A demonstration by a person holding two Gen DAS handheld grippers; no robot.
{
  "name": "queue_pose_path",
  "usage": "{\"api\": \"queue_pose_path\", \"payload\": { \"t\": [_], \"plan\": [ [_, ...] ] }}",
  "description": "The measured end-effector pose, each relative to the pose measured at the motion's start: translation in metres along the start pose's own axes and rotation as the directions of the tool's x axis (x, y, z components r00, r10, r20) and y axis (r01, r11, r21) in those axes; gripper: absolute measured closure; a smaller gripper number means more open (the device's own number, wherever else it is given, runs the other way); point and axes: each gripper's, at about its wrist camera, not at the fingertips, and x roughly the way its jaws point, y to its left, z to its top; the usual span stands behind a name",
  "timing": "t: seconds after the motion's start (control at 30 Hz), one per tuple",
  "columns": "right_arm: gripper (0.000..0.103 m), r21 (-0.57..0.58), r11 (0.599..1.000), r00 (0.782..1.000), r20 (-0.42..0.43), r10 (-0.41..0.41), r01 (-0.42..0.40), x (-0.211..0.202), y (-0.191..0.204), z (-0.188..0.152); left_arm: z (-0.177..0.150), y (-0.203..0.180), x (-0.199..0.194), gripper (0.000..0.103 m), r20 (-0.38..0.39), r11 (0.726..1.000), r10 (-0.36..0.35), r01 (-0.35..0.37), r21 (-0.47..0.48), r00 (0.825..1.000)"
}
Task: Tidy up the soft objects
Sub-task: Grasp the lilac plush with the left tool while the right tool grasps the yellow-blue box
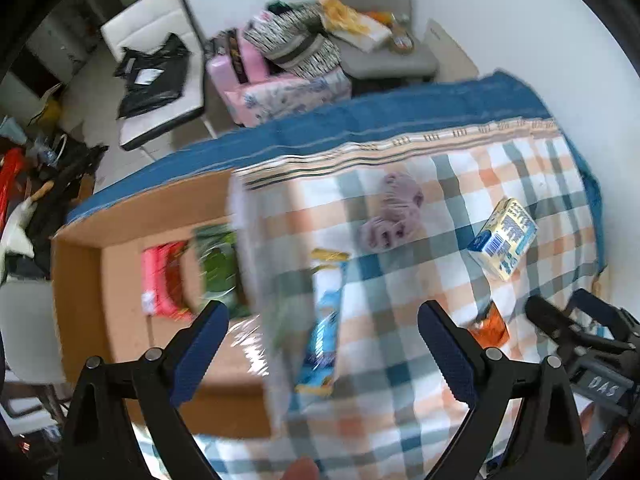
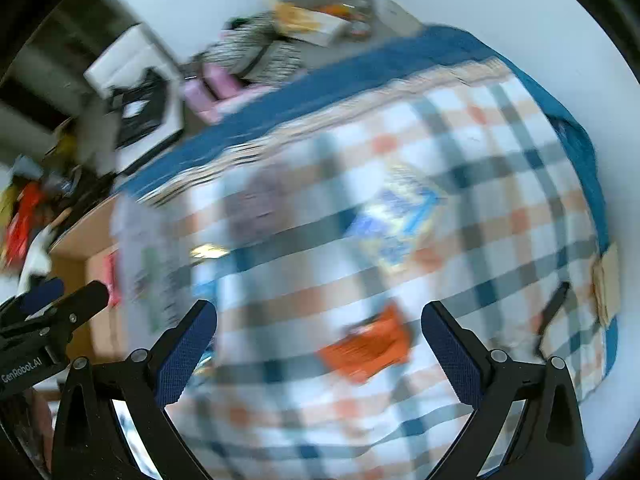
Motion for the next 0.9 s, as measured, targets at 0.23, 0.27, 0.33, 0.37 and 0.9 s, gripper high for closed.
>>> {"api": "queue_pose_path", "payload": {
  "t": [0.23,0.27,0.33,0.37,0.9],
  "plan": [
    [0.0,0.167,0.986,0.99,-0.14,0.008,0.015,0.071,-0.07,0.053,0.055,-0.039,0.084,0.006,-0.14,0.999,0.031,-0.025,0.047,0.99],
    [0.0,0.179,0.984,0.989,-0.15,0.011,0.017,0.078,-0.074,0.056,0.061,-0.043,0.094,0.006,-0.155,0.999,0.03,-0.022,0.05,0.987],
    [0.0,0.204,0.979,0.986,-0.166,0.019,0.015,0.09,-0.078,0.061,0.07,-0.046,0.111,0.006,-0.183,0.999,0.027,-0.018,0.048,0.983],
    [0.0,0.231,0.973,0.983,-0.178,0.035,0.007,0.097,-0.081,0.063,0.074,-0.049,0.119,0.006,-0.196,0.999,0.022,-0.013,0.05,0.98],
    [0.0,0.325,0.946,0.955,-0.283,0.092,0.005,0.169,-0.071,0.093,0.094,-0.069,0.199,0.032,-0.341,0.997,-0.005,0.033,0.075,0.94]
  ]
}}
